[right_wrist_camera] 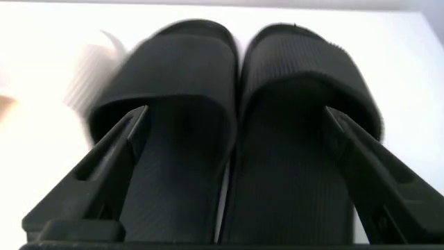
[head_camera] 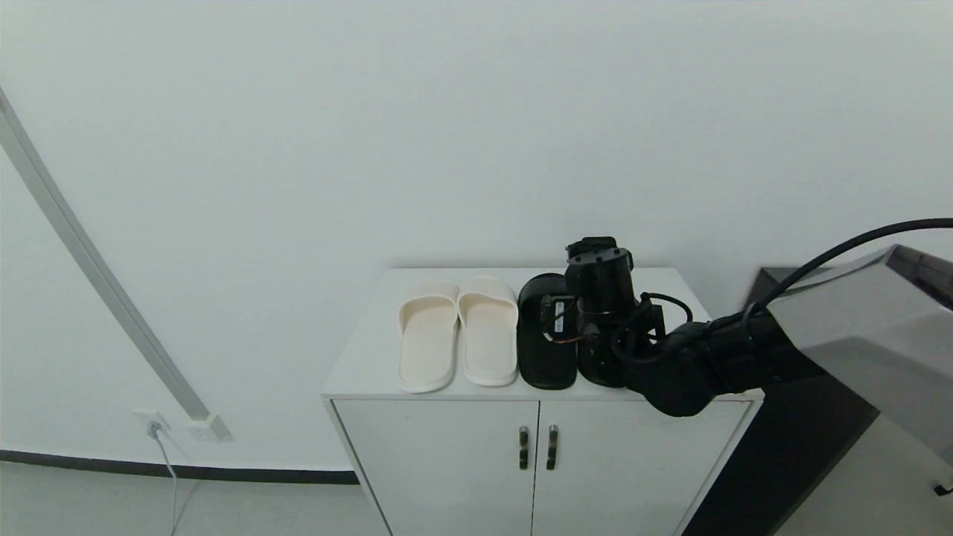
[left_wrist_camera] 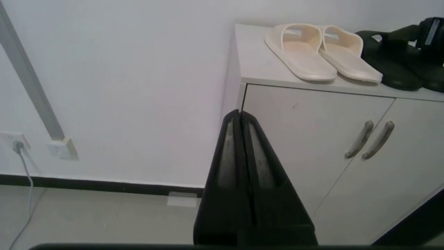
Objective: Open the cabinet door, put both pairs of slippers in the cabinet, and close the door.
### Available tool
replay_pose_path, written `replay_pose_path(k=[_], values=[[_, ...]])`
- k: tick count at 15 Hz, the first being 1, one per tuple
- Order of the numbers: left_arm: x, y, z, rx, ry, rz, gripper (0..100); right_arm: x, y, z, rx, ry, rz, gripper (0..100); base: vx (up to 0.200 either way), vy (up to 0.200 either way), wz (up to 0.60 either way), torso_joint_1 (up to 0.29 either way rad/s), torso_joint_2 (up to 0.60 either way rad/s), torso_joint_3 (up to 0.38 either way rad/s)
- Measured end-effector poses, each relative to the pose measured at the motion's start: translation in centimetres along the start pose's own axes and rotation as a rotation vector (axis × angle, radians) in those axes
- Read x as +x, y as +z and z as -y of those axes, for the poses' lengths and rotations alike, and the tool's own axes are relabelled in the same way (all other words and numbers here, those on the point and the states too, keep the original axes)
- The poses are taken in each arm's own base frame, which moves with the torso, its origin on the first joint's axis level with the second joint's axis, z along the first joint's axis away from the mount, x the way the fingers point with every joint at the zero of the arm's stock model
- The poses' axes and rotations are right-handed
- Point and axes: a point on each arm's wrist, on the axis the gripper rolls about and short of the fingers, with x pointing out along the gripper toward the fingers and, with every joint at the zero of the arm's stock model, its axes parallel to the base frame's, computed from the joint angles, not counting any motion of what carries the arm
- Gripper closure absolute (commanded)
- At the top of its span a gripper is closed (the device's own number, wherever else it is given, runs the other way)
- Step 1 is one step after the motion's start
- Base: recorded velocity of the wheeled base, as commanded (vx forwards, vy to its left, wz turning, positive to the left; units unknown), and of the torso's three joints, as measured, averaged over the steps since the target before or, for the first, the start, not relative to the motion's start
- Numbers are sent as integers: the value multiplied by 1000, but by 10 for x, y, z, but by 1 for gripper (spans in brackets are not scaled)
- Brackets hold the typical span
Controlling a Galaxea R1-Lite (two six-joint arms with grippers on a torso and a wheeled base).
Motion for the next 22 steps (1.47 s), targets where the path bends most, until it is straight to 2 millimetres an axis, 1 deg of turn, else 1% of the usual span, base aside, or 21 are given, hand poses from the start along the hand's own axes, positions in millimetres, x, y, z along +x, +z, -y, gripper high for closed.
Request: replay_pose_path(k=[4,9,10,13,17,19,20,22], values=[[0,0,0,0,0,0,100,23,-13,1,0,-31,-14,0,0,0,0,0,0,0],[0,0,0,0,0,0,100,53,-15,3,24,-66,8,0,0,0,0,0,0,0],[0,0,0,0,0,0,100,57,-16,3,21,-70,4,100,0,0,0,0,0,0],[0,0,0,-1,0,0,100,63,-19,3,21,-78,1,100,0,0,0,0,0,0],[0,0,0,-2,0,0,100,62,-20,2,18,-83,1,100,0,0,0,0,0,0],[0,0,0,-3,0,0,100,56,-17,3,9,-94,1,100,0,0,0,0,0,0],[0,0,0,-3,0,0,100,49,-13,3,5,-87,2,100,0,0,0,0,0,0],[0,0,0,-3,0,0,100,27,-5,4,-19,-49,-7,100,0,0,0,0,0,0]])
